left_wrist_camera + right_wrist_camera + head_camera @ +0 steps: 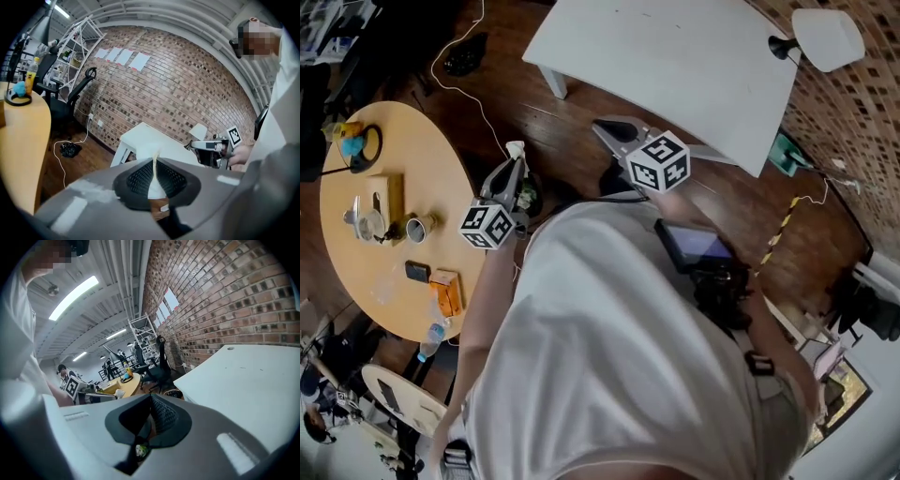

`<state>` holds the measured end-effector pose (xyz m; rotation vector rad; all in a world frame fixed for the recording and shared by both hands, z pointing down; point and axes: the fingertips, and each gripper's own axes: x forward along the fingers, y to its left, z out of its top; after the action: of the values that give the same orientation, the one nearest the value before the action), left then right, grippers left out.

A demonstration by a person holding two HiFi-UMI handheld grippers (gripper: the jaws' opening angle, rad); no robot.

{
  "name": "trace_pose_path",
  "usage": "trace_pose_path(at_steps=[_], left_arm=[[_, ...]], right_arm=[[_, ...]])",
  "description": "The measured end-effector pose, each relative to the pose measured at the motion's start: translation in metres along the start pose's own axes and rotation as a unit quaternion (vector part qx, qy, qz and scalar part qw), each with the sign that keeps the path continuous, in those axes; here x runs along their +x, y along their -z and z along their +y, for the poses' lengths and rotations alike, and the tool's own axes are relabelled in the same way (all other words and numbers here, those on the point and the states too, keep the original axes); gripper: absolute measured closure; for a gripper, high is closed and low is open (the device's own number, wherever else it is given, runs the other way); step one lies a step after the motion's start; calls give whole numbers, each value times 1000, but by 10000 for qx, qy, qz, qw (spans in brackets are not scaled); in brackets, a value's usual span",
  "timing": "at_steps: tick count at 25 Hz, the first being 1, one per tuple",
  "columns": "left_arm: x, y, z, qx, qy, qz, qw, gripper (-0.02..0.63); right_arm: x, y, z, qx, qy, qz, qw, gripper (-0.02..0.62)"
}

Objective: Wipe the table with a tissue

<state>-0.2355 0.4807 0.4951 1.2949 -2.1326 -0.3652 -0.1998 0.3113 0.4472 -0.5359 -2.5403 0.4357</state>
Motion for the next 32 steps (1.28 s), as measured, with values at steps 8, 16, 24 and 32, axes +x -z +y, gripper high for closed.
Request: trace_pose_path(at_steps=[8, 16, 24, 32], left_arm=[[96, -44, -31, 464, 345, 195, 9981, 580], [194, -61, -86, 714, 789, 527, 9929, 581], [262, -83, -139, 997, 1242, 642, 9851, 580], [299, -89, -131, 878, 1327, 934, 9828, 580]], right_arm=[[-28, -35, -82, 114, 335, -372, 9987, 588], [-93, -72, -155, 108, 708, -785, 9943, 588], [-138, -88, -207, 211, 1046, -1021, 9890, 588], [-146, -87, -240, 560, 1377, -1087, 9829, 588]])
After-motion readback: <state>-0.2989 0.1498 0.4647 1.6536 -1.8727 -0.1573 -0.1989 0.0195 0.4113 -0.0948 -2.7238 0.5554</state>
